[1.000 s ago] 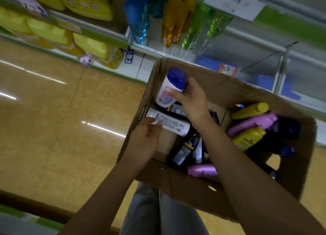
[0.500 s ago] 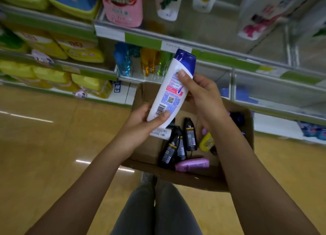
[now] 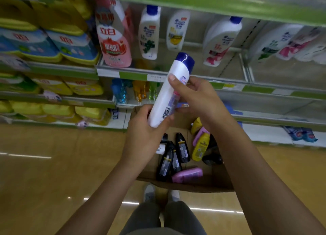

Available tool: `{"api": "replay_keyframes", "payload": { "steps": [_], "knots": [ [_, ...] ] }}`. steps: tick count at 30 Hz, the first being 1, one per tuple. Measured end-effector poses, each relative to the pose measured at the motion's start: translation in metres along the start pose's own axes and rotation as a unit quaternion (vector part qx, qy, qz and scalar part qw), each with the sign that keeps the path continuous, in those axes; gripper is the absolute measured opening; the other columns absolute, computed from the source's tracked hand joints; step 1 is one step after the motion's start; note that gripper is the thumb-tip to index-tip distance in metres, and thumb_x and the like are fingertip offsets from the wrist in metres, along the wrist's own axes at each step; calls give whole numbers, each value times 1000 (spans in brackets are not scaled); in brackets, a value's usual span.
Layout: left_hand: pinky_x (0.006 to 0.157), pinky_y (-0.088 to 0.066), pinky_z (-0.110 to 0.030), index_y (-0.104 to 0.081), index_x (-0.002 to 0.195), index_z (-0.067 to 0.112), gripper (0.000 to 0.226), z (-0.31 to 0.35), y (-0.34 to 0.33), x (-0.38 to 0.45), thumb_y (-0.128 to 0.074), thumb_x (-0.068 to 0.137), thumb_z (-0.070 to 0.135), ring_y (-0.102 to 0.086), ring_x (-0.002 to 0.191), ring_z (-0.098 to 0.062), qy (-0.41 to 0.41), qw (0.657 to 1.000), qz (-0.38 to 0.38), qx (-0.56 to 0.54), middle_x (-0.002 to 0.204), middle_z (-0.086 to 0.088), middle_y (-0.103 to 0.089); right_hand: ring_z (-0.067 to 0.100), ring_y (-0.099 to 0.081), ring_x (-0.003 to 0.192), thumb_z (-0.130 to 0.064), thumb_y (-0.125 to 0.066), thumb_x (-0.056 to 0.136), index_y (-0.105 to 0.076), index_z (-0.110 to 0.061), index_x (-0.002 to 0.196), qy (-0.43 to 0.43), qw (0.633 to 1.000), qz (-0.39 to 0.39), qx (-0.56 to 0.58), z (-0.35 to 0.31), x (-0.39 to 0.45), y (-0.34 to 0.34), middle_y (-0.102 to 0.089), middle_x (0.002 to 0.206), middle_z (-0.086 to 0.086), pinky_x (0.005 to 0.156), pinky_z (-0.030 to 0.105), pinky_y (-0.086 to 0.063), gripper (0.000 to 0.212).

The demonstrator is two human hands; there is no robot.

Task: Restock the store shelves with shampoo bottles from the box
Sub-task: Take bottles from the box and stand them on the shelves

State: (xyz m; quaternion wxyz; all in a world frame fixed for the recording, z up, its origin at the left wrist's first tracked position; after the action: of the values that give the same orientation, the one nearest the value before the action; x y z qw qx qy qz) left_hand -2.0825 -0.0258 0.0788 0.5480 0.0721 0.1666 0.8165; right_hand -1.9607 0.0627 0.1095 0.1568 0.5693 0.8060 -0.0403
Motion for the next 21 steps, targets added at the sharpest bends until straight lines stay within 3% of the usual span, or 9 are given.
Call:
{"api": "replay_keyframes", "payload": {
  "steps": [3,5,8,10,12,17,19,21],
  "knots": [
    [52,-51,-32,-43,95,35,32,36,0,-8,-66,79,51,-57,71,-5,-57,992,38,110,86,12,-55,16,-72,82,-37,-75,81,-62,-9,107,17,1000,25,5,-22,-8,12,-72,94,5,71,41,-62,41],
    [54,-53,-36,-40,97,35,36,51,-5,-10,-67,78,50,-57,73,-5,-62,993,31,99,89,13,-53,16,-71,76,-29,-75,82,-63,-4,106,32,999,26,23,-37,-13,21,-72,91,9,69,39,-62,37],
    [55,-51,-23,-43,115,34,44,62,-21,-8,-68,81,44,-58,80,3,-8,998,-65,-11,99,18,-54,22,-71,83,-23,-72,85,-63,-3,107,56,998,2,32,-55,-19,31,-72,94,12,72,40,-61,32],
    [55,-45,-17,-44,119,34,40,73,-29,-8,-64,84,40,-58,79,1,-11,994,-108,-18,100,15,-56,22,-71,88,-21,-70,86,-63,-6,107,68,997,-22,42,-64,-22,33,-72,93,7,75,40,-61,27],
    [57,-42,-19,-43,118,30,36,85,-28,-8,-61,87,35,-56,81,-6,-46,995,-81,36,101,6,-53,21,-72,91,-18,-67,88,-63,-7,110,74,995,-41,49,-70,-24,34,-73,94,5,77,37,-60,24],
    [68,-48,-25,-26,141,20,67,107,-17,-15,-55,88,47,-51,93,-12,-85,979,8,183,115,2,-39,19,-72,94,-15,-64,91,-62,-6,118,100,993,-48,37,-87,-29,36,-74,104,6,80,36,-60,28],
    [68,-47,-17,-30,139,25,69,111,-18,-16,-54,82,58,-51,95,-5,-86,987,-29,135,115,6,-40,20,-72,92,-10,-61,92,-62,-6,117,109,992,-44,37,-93,-28,40,-74,103,7,80,37,-60,25],
    [70,-47,-10,-46,128,34,56,110,-20,-15,-54,79,60,-56,96,4,-49,994,-97,11,113,15,-54,22,-72,88,-6,-58,93,-63,-6,115,114,991,-53,39,-98,-27,42,-75,100,9,76,35,-60,23]
  ]
}}
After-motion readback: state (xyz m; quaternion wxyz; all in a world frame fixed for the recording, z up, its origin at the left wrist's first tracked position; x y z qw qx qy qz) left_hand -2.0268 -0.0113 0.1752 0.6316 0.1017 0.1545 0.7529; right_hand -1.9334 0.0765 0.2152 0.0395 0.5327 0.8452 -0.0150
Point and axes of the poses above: each hand's wrist, its own x-axis towards the middle knuckle, its own y-axis out of the back of the hand, z = x × y, the point moved 10 cm from there along x, towards the middle knuckle
